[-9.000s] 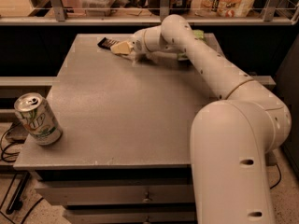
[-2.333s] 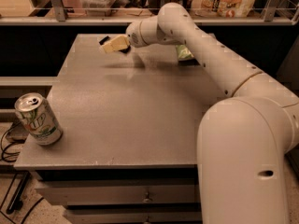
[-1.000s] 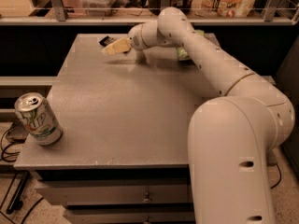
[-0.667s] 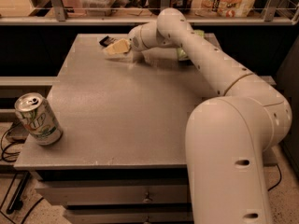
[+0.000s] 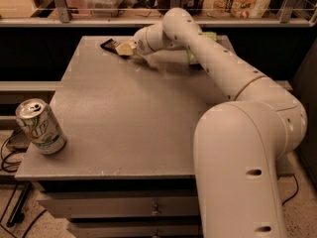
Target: Move rxbar chocolate near 7up can
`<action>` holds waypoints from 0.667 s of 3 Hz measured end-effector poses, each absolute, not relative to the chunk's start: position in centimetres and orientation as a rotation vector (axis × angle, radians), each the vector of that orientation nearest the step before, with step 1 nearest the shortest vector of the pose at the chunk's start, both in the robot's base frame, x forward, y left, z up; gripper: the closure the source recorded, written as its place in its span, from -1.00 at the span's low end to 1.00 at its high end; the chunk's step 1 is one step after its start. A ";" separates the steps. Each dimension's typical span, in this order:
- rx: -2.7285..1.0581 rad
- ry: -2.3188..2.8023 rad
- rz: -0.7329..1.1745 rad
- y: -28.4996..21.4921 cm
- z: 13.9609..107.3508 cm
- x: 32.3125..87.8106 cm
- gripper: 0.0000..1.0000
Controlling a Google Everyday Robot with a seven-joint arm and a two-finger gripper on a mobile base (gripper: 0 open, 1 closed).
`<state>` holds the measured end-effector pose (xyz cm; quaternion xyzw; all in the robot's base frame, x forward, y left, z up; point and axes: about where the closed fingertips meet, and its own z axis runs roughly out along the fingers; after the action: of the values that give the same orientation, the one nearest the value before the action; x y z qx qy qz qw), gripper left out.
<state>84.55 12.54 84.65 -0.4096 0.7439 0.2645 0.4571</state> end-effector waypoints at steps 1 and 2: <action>-1.064 1.802 0.620 13.7 85.9 83.3 0.76; -1.141 1.763 0.603 15.3 87.1 81.1 1.00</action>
Offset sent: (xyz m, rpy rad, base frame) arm -0.0631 0.0433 0.0456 -0.1020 -0.1288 0.1454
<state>81.12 15.34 87.12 -0.4637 0.7163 0.2448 0.4603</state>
